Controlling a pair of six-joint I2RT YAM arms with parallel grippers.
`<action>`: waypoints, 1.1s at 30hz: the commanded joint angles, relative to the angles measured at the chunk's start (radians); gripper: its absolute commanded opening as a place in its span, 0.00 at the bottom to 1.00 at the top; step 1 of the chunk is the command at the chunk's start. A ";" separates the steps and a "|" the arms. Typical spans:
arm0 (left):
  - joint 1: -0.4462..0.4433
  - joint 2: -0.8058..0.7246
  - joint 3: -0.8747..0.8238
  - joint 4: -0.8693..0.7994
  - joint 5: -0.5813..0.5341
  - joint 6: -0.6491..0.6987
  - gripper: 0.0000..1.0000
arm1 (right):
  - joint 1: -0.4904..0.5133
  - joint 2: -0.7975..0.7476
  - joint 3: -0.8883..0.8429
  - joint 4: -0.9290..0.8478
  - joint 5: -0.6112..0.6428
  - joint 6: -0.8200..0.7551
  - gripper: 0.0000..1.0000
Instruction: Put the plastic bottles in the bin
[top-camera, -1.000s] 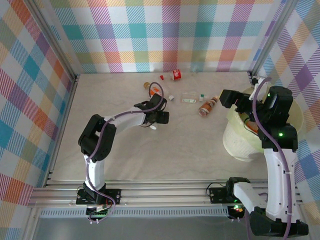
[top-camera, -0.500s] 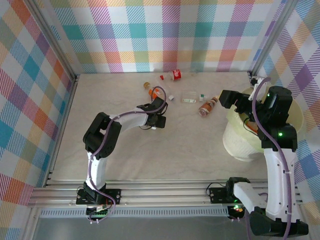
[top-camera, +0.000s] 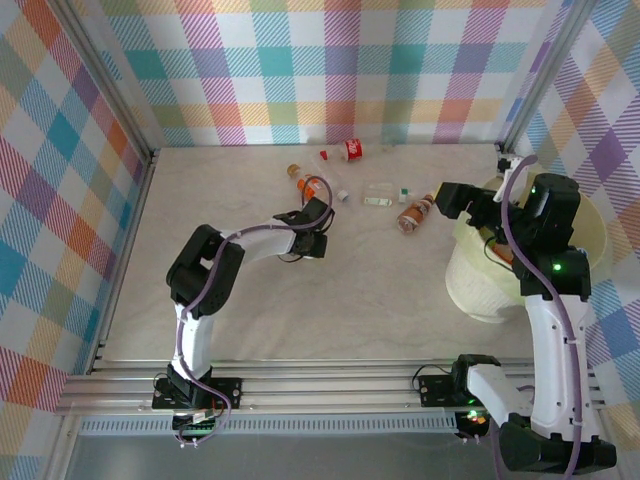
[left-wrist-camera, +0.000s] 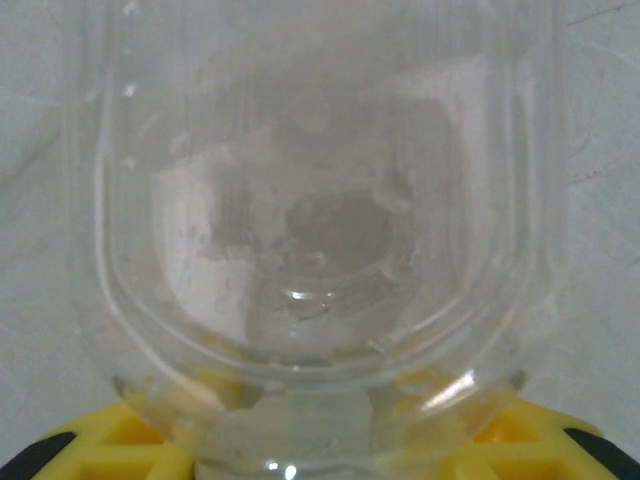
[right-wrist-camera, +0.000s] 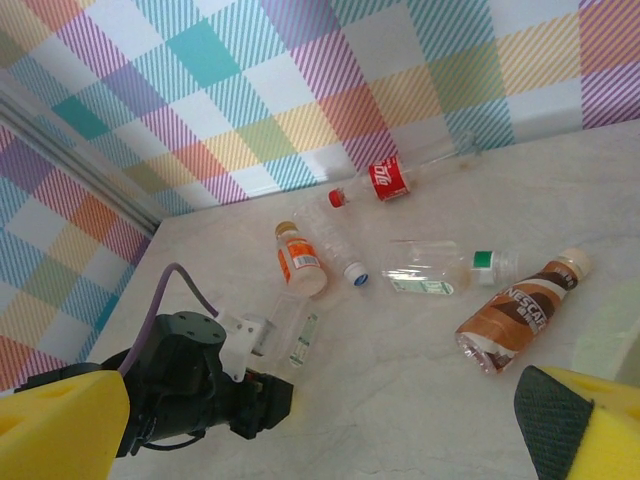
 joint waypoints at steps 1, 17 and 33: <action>-0.001 -0.085 -0.055 0.090 0.017 0.001 0.35 | 0.006 0.000 -0.010 0.058 -0.058 0.006 1.00; -0.023 -0.519 -0.338 0.443 0.269 0.019 0.30 | 0.091 0.064 -0.026 0.176 -0.149 0.099 1.00; -0.287 -0.718 -0.246 0.353 0.081 0.289 0.30 | 0.196 0.206 -0.016 0.346 -0.385 0.246 1.00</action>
